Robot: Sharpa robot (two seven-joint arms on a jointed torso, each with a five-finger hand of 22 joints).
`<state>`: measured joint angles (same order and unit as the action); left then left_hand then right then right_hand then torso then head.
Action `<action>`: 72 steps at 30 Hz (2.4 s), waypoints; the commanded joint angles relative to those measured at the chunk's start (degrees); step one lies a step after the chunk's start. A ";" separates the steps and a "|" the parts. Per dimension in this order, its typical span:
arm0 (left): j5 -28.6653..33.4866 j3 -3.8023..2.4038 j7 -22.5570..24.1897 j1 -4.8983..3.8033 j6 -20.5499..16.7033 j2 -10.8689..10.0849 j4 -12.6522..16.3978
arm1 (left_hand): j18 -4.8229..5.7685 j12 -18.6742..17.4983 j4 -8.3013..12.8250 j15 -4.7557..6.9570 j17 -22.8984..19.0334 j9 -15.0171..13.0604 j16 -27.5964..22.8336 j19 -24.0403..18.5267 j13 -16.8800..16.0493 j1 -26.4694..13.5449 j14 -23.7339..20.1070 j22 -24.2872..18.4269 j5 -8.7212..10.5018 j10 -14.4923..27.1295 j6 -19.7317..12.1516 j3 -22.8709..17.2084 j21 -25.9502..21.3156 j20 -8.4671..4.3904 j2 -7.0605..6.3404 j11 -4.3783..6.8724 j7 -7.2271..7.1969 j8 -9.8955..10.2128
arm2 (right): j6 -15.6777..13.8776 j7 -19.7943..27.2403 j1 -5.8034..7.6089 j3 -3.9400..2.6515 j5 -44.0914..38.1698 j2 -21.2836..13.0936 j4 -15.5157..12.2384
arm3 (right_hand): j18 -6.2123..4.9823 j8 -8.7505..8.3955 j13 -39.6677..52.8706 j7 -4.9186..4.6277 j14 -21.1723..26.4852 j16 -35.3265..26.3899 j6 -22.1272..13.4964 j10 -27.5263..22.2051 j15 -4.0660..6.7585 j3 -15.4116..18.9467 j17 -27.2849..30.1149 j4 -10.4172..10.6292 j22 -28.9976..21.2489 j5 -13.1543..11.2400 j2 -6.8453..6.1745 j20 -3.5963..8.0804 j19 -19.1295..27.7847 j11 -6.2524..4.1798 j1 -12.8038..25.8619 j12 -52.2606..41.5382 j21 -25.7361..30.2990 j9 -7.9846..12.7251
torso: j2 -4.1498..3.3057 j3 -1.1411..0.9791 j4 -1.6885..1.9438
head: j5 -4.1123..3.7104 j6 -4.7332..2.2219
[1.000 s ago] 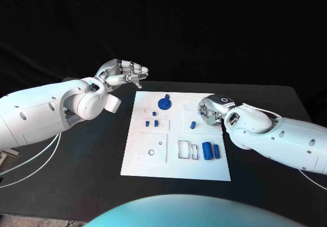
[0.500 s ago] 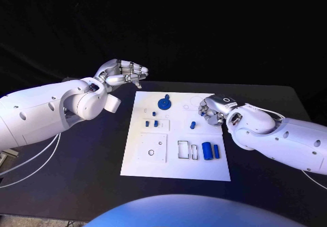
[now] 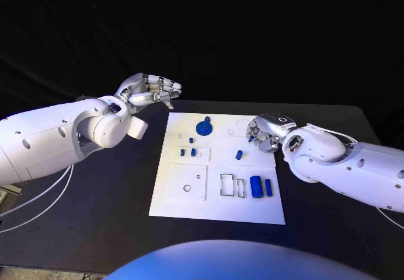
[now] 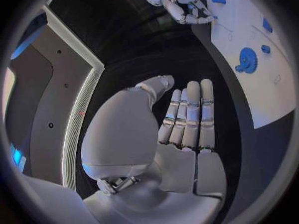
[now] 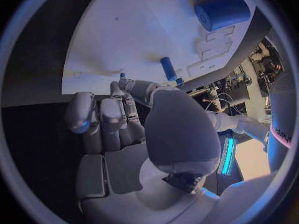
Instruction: Assemble the parts on the task board
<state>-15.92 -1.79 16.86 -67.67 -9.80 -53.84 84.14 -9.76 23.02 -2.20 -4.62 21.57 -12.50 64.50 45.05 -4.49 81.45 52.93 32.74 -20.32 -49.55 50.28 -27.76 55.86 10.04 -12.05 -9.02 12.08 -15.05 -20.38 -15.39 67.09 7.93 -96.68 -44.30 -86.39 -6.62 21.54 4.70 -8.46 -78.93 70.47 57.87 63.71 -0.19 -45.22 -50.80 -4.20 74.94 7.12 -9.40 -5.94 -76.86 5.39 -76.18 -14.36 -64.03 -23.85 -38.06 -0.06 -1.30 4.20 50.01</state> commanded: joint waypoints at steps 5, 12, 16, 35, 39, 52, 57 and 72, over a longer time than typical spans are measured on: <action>-0.16 -0.06 0.20 -0.04 0.87 0.05 0.05 | -0.70 0.23 0.05 -0.09 -0.08 0.06 -0.23 -0.39 0.08 0.58 -0.34 0.05 0.05 0.57 -0.24 -0.16 0.32 0.04 -0.06 0.03 0.02 -0.05 | 2.31 -0.66 0.15 0.00 0.87 0.32 0.72 | 0.83 0.17 -0.04 -0.08 -0.21 -0.13 0.23 0.54 0.07 0.30 0.71 0.22 5.44 0.00 0.07 -0.04 -0.05 -0.53 0.70 0.05 0.42 0.11 | -0.03 -0.02 -0.02 | 0.01 -0.01; -0.17 -0.06 0.15 -0.04 0.86 0.02 0.06 | -0.70 0.25 0.08 -0.11 -0.10 0.07 -0.23 -0.41 0.09 0.58 -0.36 0.06 0.05 0.66 -0.29 -0.16 0.33 0.05 -0.07 0.01 0.03 -0.04 | 2.60 -0.71 0.18 0.00 1.00 0.46 1.06 | 0.82 0.15 -0.07 -0.11 -0.18 -0.19 0.19 0.49 0.05 0.32 0.79 0.25 5.43 -0.01 0.04 -0.04 -0.01 -0.51 0.80 0.13 0.49 0.12 | -0.03 -0.01 0.02 | 0.00 -0.01; -0.17 -0.06 0.14 -0.04 0.88 0.00 0.06 | -0.70 0.25 0.08 -0.11 -0.10 0.07 -0.23 -0.41 0.09 0.58 -0.36 0.06 0.05 0.66 -0.29 -0.16 0.33 0.05 -0.07 0.01 0.03 -0.04 | 2.06 -0.59 0.18 0.00 0.95 0.28 0.35 | 0.84 0.13 -0.08 -0.12 -0.18 -0.20 0.18 0.48 0.04 0.33 0.77 0.26 5.46 -0.01 0.03 -0.04 -0.03 -0.50 0.84 0.17 0.43 0.12 | -0.06 -0.03 0.03 | 0.04 -0.01; -0.29 -0.06 0.08 -0.04 1.01 0.21 -0.39 | -0.69 0.32 0.15 -0.14 -0.15 0.08 -0.25 -0.48 0.10 0.59 -0.40 0.10 0.05 0.86 -0.42 -0.17 0.37 0.07 -0.07 -0.03 0.07 -0.03 | 0.83 -0.99 2.12 -0.45 0.45 -0.14 -8.56 | 0.88 0.12 -0.09 -0.09 -0.24 -0.13 0.17 0.52 0.05 0.30 0.59 0.23 5.55 0.00 0.06 -0.03 -0.13 -0.52 0.82 0.20 0.23 0.13 | 0.00 0.10 0.07 | 0.19 -0.01; -0.30 -0.06 0.08 -0.04 1.01 0.31 -0.44 | -0.69 0.32 0.15 -0.14 -0.15 0.08 -0.25 -0.48 0.10 0.59 -0.40 0.10 0.05 0.86 -0.42 -0.17 0.37 0.07 -0.07 -0.03 0.07 -0.03 | 0.94 -0.91 2.24 -0.47 0.39 1.07 -9.20 | 0.89 0.11 -0.10 -0.09 -0.25 -0.15 0.17 0.55 0.06 0.29 0.61 0.20 5.57 0.00 0.07 -0.03 -0.14 -0.53 0.82 0.23 0.21 0.13 | -0.01 0.10 0.15 | 0.46 -0.01; -0.30 -0.06 -0.04 -0.07 1.10 1.04 -0.86 | -0.69 0.35 0.19 -0.16 -0.17 0.08 -0.26 -0.51 0.10 0.59 -0.42 0.12 0.06 0.96 -0.45 -0.17 0.39 0.08 -0.07 -0.05 0.09 -0.04 | 2.05 -0.47 1.44 -0.35 0.45 5.88 -9.49 | 0.85 0.08 -0.12 -0.10 -0.25 -0.20 0.13 0.56 0.06 0.26 0.68 0.19 5.53 0.01 0.13 -0.02 -0.07 -0.52 0.82 0.29 0.37 0.14 | 0.05 0.17 0.02 | 2.49 -0.01; -0.30 -0.05 -0.13 -0.09 1.15 1.31 -0.94 | -0.69 0.35 0.19 -0.16 -0.17 0.08 -0.26 -0.51 0.10 0.59 -0.42 0.12 0.06 0.96 -0.45 -0.17 0.39 0.08 -0.07 -0.05 0.09 -0.04 | 2.45 -0.29 0.24 -0.11 0.48 7.28 -9.30 | 0.85 0.07 -0.12 -0.10 -0.27 -0.18 0.12 0.56 0.06 0.25 0.62 0.18 5.53 0.01 0.15 -0.02 -0.06 -0.52 0.82 0.31 0.39 0.14 | 0.00 0.10 0.04 | 3.33 -0.01; -0.41 -0.05 -0.39 -0.12 1.36 1.92 -1.08 | -0.69 0.43 0.23 -0.18 -0.21 0.08 -0.26 -0.55 0.10 0.58 -0.44 0.15 0.06 1.08 -0.48 -0.17 0.42 0.11 -0.07 -0.07 0.11 -0.07 | 3.03 0.12 -3.58 0.48 0.49 9.86 -9.29 | 0.83 0.02 -0.14 -0.13 -0.27 -0.22 0.04 0.54 0.06 0.22 0.66 0.17 5.52 0.01 0.24 -0.02 -0.02 -0.50 0.82 0.38 0.47 0.16 | -0.05 -0.02 -0.05 | 4.61 -0.01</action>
<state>-16.14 -1.79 16.36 -67.72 -9.43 -52.07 83.00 -9.76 23.26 -2.21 -4.83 21.41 -12.52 64.50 44.85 -4.45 81.45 52.73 32.84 -20.32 -48.74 50.29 -27.76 56.08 10.24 -12.05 -9.00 12.07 -15.05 -18.36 -15.73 63.66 8.39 -95.65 -34.57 -95.59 -6.63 21.49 4.52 -8.37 -78.92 70.46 57.93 64.01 -0.20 -45.05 -50.14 -4.03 74.93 6.95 -9.45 -5.94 -76.85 5.31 -75.62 -14.05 -63.79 -23.66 -38.07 -0.06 -1.32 8.64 50.01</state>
